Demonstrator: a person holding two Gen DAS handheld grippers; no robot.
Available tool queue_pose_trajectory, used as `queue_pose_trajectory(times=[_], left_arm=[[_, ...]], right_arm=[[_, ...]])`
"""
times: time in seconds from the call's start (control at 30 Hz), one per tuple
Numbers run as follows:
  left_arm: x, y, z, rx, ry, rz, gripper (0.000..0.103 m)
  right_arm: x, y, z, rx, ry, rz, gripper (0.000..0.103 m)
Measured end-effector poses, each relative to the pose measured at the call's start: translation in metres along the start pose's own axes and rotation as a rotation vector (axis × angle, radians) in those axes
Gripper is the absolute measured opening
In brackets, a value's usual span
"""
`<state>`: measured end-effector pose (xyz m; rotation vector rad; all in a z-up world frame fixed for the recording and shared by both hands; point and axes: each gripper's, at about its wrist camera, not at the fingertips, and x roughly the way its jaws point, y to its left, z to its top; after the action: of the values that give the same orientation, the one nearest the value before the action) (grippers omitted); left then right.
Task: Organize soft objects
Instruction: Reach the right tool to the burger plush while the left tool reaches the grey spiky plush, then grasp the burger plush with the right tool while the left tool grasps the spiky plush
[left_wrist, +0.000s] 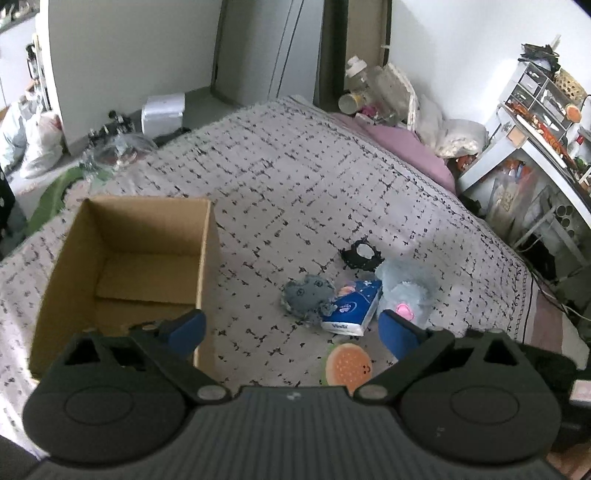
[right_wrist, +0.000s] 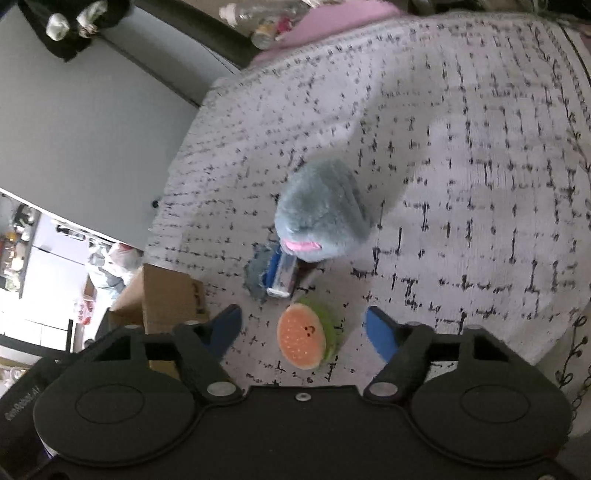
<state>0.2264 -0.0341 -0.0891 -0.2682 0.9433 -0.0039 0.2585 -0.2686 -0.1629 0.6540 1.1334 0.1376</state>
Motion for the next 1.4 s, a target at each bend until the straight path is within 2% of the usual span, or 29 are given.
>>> queue_pose_trajectory(times=[0.07, 0.27, 0.33, 0.47, 0.6, 0.7, 0.77, 0.93, 1.1, 1.4], left_arm=[[0.008, 0.003, 0.001, -0.022, 0.016, -0.012, 0.099], [0.026, 0.008, 0.006, -0.057, 0.038, -0.047, 0.086], [0.033, 0.010, 0.008, -0.070, 0.052, -0.052, 0.071], [0.047, 0.011, 0.012, -0.080, 0.084, -0.074, 0.060], [0.060, 0.009, 0.015, -0.078, 0.094, -0.078, 0.057], [0.074, 0.009, 0.016, -0.100, 0.113, -0.081, 0.056], [0.081, 0.009, 0.017, -0.113, 0.121, -0.081, 0.056], [0.098, 0.008, 0.019, -0.141, 0.140, -0.077, 0.056], [0.118, 0.007, 0.020, -0.157, 0.160, -0.048, 0.056], [0.153, 0.006, 0.016, -0.184, 0.214, -0.003, 0.056]], right_arm=[[0.014, 0.000, -0.003, 0.021, 0.042, -0.002, 0.053], [0.039, 0.010, -0.009, -0.007, 0.070, -0.065, 0.053], [0.045, 0.015, -0.009, -0.036, 0.073, -0.084, 0.053], [0.057, 0.017, -0.010, -0.054, 0.077, -0.131, 0.053], [0.068, 0.018, -0.012, -0.058, 0.080, -0.155, 0.052], [0.076, 0.022, -0.013, -0.084, 0.075, -0.177, 0.046], [0.079, 0.023, -0.014, -0.097, 0.076, -0.165, 0.035], [0.079, 0.022, -0.014, -0.098, 0.060, -0.161, 0.027], [0.076, 0.016, -0.013, -0.059, 0.050, -0.148, 0.026], [0.069, 0.005, -0.011, -0.005, -0.001, -0.176, 0.025]])
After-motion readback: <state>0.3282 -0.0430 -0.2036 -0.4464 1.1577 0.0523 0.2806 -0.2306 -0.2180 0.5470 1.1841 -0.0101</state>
